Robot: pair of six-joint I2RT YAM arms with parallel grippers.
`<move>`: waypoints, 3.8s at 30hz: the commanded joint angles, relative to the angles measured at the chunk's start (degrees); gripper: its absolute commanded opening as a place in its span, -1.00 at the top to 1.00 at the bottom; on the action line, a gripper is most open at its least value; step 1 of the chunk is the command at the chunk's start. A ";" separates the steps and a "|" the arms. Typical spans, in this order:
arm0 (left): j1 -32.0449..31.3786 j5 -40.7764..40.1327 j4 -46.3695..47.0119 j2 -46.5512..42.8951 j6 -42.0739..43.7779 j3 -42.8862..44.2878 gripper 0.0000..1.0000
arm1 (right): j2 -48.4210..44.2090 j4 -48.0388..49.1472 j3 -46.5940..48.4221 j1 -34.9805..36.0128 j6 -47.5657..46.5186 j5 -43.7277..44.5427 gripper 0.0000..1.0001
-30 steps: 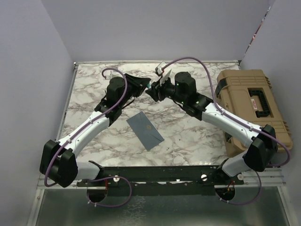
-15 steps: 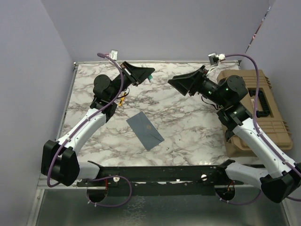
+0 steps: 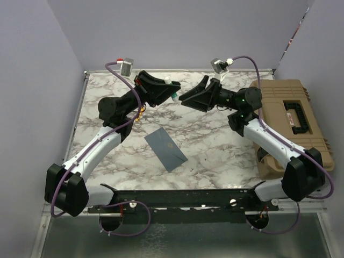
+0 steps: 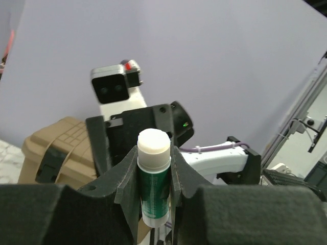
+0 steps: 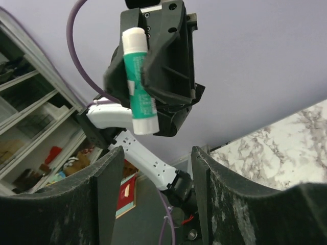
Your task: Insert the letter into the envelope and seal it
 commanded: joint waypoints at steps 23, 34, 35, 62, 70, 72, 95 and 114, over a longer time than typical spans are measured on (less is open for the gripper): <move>-1.02 -4.78 10.21 -1.40 -4.03 -6.22 1.00 | 5.52 0.22 7.13 3.43 2.39 -3.05 -0.11; -1.02 -7.76 10.08 -2.46 -2.42 -7.30 1.00 | 6.18 -6.12 8.95 4.70 -2.78 -3.54 0.48; -1.02 -8.15 10.05 -2.60 -2.35 -7.37 1.00 | 6.15 -7.52 9.33 4.91 -4.30 -3.53 0.59; -1.13 -27.83 -30.99 -8.34 -3.01 -1.45 1.00 | 5.52 -54.32 21.56 22.84 -69.66 70.11 0.99; -0.50 -13.38 -38.24 -6.48 10.42 6.22 1.00 | -1.40 -70.09 29.42 21.17 -50.38 47.38 -0.32; -0.50 -8.86 -38.19 -5.86 11.91 7.00 1.00 | -4.41 -69.70 27.20 20.44 -47.05 44.15 -0.33; -0.58 5.24 -25.61 -8.16 10.78 4.39 1.00 | -7.64 -33.06 8.08 13.37 -25.68 15.32 0.11; -0.67 -10.94 -24.04 -11.11 8.08 -1.39 1.00 | 1.23 -44.57 16.92 13.76 -42.26 26.29 0.99</move>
